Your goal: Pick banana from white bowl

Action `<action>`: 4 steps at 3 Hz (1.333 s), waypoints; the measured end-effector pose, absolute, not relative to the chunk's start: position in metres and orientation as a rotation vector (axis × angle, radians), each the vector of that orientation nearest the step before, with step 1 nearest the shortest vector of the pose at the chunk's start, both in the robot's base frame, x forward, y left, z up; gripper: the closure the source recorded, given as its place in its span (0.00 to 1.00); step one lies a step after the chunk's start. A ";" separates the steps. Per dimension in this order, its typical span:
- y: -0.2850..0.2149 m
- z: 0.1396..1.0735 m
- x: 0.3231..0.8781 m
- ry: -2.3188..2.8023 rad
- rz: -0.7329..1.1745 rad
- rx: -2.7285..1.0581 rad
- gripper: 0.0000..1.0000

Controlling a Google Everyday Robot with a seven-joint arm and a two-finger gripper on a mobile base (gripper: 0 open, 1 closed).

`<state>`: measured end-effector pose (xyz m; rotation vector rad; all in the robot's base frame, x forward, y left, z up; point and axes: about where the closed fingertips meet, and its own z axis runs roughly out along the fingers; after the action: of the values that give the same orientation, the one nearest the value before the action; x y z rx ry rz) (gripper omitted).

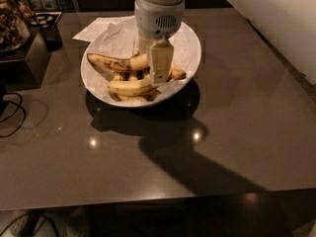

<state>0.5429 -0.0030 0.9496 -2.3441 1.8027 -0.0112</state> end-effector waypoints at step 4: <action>0.000 0.899 0.552 1.884 0.118 -2.380 0.38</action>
Offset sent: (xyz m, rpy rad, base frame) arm -0.0112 -0.0134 -0.0462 -0.0699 0.1900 -0.0117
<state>0.5516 0.0001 0.8994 -2.3797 1.8842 0.1181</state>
